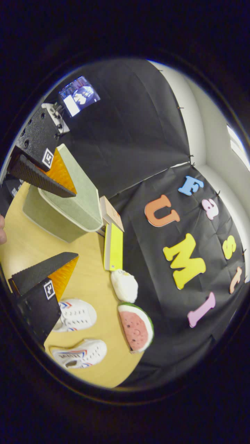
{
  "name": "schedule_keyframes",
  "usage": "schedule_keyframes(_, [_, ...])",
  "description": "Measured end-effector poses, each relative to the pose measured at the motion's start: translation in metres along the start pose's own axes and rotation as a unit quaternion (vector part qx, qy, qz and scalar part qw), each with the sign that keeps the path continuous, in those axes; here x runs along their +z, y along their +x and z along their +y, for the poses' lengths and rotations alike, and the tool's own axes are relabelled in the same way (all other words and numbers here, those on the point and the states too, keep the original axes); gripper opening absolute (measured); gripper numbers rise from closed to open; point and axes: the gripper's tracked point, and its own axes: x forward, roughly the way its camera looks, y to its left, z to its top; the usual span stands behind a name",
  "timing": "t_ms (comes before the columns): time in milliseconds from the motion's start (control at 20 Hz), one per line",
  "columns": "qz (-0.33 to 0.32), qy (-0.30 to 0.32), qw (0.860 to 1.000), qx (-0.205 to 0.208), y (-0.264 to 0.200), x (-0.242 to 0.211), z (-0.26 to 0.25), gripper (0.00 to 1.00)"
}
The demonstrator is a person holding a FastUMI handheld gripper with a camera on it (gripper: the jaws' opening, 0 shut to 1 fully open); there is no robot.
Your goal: Open the storage box then place both shoes into the box .Put the left shoe in first, then the right shoe, with the right side of both shoes facing outward in a uniform manner.
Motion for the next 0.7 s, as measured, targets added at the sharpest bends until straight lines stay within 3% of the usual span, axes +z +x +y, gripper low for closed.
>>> schedule_keyframes(350, [0.088, 0.103, 0.985, 0.103, 0.033, -0.034, 0.032, 1.0])
schedule_keyframes(700, [0.134, 0.211, 0.954, 0.164, 0.055, -0.041, 0.041, 1.0])
